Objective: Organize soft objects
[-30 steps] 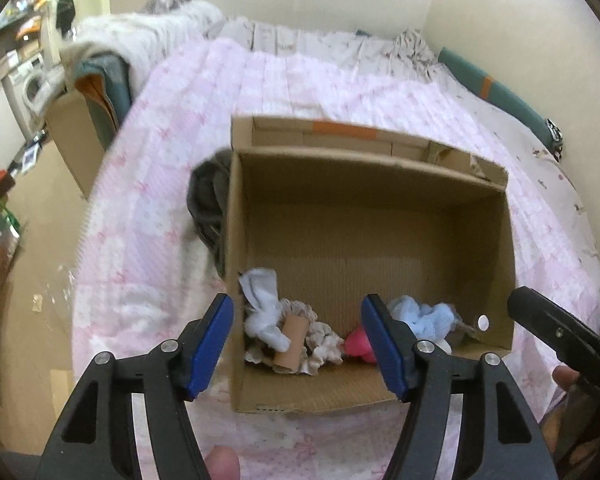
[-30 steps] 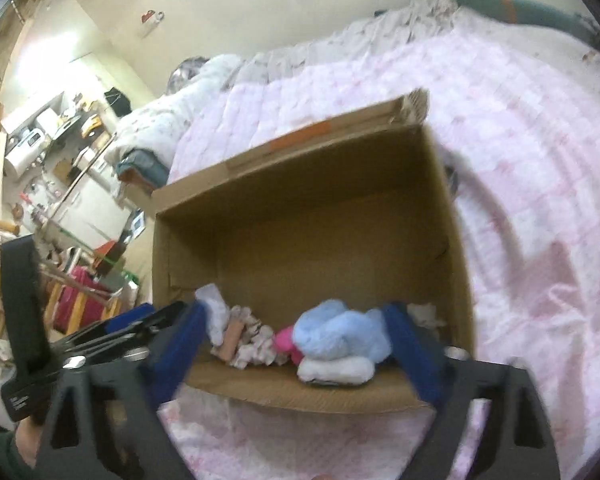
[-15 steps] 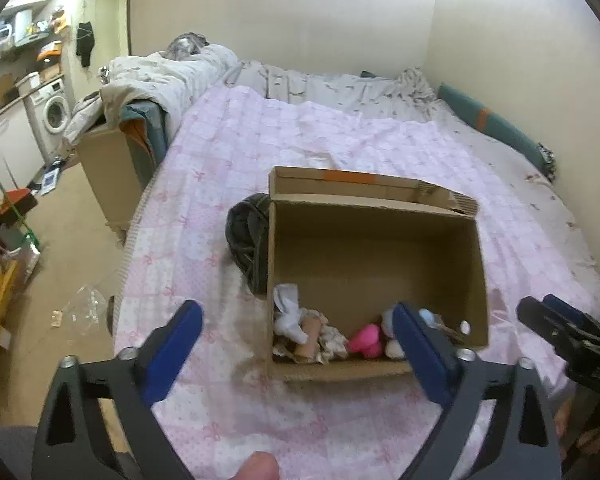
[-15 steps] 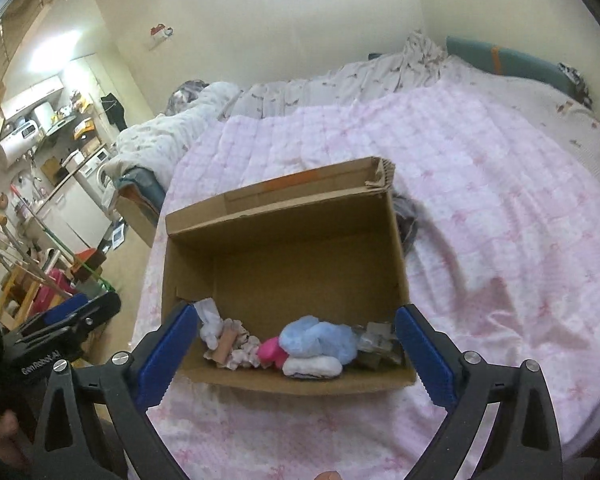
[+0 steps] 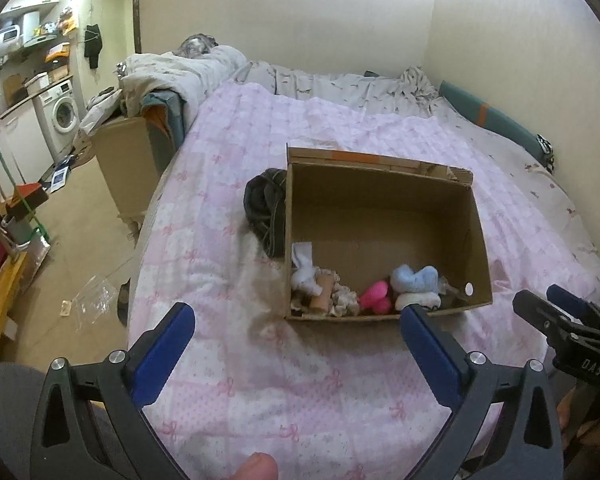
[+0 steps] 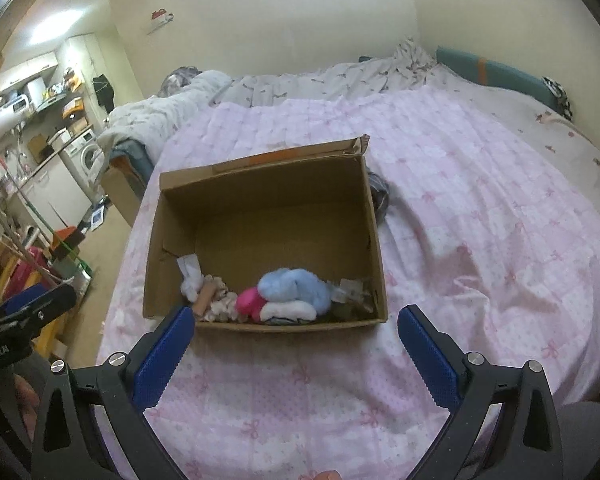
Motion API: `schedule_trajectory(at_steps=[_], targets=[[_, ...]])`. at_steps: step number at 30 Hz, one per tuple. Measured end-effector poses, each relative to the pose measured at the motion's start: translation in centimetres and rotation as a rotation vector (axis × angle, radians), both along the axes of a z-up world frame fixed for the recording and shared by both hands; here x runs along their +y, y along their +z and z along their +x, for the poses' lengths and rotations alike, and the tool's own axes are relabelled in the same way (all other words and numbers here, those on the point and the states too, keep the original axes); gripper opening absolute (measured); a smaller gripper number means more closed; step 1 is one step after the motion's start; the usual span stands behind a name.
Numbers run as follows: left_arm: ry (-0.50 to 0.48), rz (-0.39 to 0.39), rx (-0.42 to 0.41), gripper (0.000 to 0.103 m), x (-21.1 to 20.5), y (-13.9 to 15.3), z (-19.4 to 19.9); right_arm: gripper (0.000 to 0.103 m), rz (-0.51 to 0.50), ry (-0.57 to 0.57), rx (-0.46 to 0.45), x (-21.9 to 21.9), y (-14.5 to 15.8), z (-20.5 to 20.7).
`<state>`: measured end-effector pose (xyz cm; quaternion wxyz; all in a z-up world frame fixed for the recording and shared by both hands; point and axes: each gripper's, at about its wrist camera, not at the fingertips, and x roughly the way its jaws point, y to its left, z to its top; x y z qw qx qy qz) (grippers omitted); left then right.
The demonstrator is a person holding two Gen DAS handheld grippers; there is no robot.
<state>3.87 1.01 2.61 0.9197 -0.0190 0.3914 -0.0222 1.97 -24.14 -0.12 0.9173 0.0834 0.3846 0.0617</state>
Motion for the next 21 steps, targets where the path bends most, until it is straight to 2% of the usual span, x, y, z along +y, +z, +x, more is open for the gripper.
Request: schedule_trajectory(at_steps=[3,8,11,21], targets=[[0.019,-0.031,0.006,0.102,0.4,-0.5,-0.1,0.103,-0.033,0.009,-0.017,0.7,-0.1,-0.5],[0.052,-0.004,0.017,0.102,0.6,-1.1,0.5,0.103,-0.038,0.003,-0.015,1.0,-0.6,-0.2],[0.041,-0.032,0.036,0.102,0.8,-1.5,0.7,0.103,-0.05,0.005,-0.006,1.1,-1.0,0.1],[0.031,-0.01,0.04,0.102,0.3,-1.7,0.7,0.103,-0.073,0.004,-0.002,1.5,-1.2,0.0]])
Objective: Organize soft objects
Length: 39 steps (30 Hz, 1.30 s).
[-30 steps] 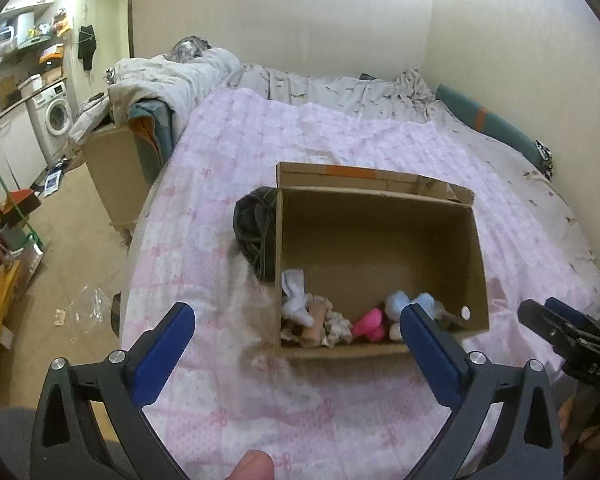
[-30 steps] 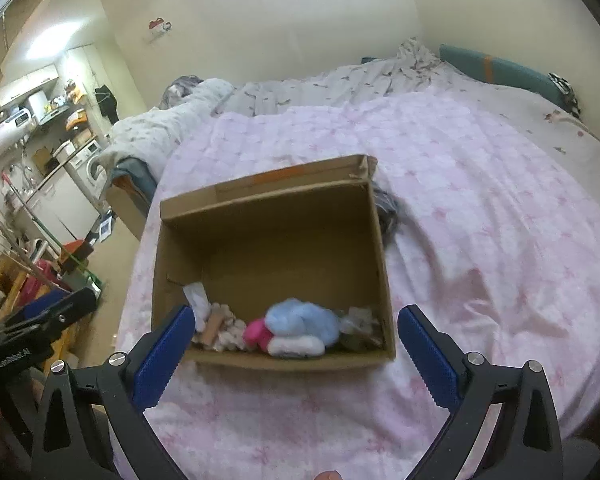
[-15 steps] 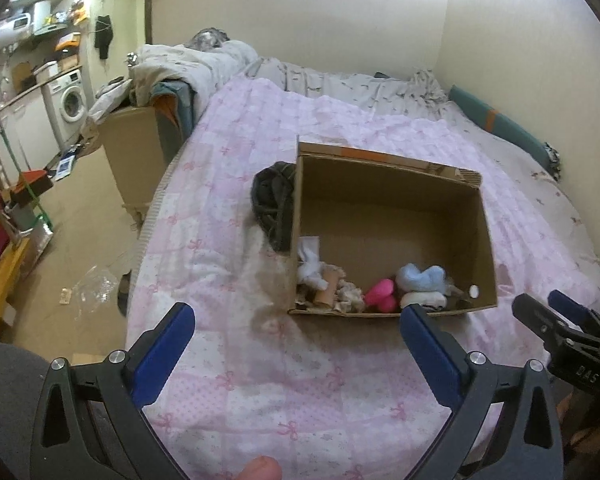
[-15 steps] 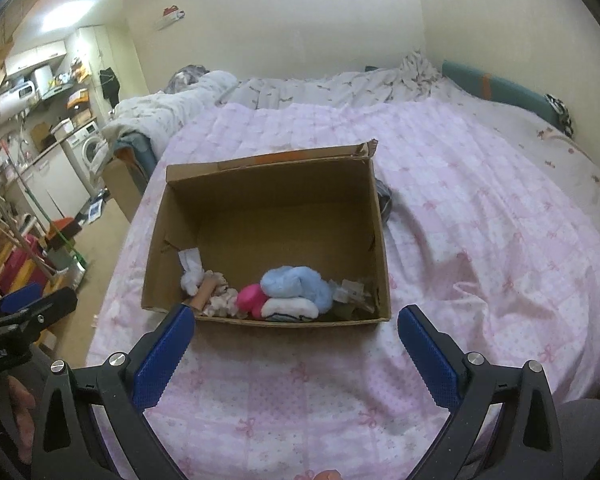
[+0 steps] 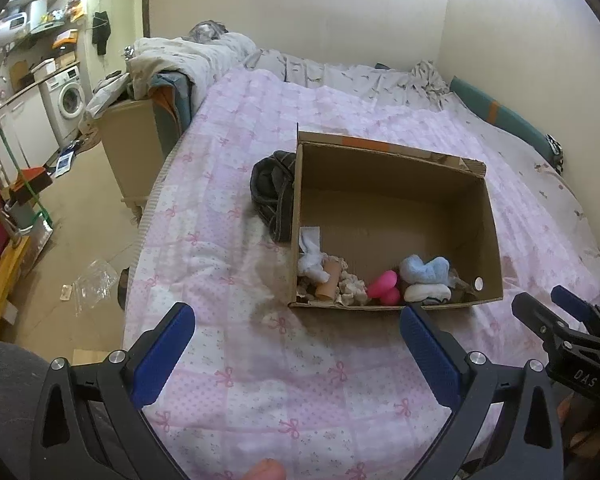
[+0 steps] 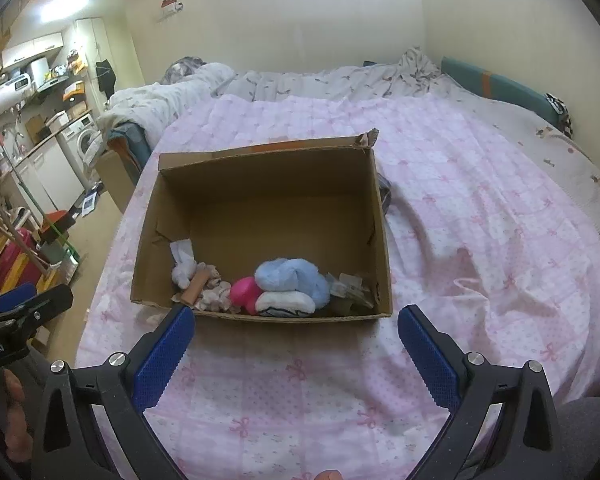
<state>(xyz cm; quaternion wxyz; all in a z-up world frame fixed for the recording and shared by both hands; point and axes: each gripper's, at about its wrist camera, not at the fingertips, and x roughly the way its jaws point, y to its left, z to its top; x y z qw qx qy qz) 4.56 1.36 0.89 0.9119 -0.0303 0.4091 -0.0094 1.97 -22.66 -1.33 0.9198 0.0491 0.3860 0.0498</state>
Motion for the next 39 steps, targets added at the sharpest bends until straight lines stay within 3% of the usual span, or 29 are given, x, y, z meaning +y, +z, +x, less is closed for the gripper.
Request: schedule_trajectory(at_steps=[39], targets=[[-0.007,-0.01,0.027,0.102,-0.18,-0.78,0.22,0.103,-0.016,0.003,-0.002,0.01,-0.05,-0.05]])
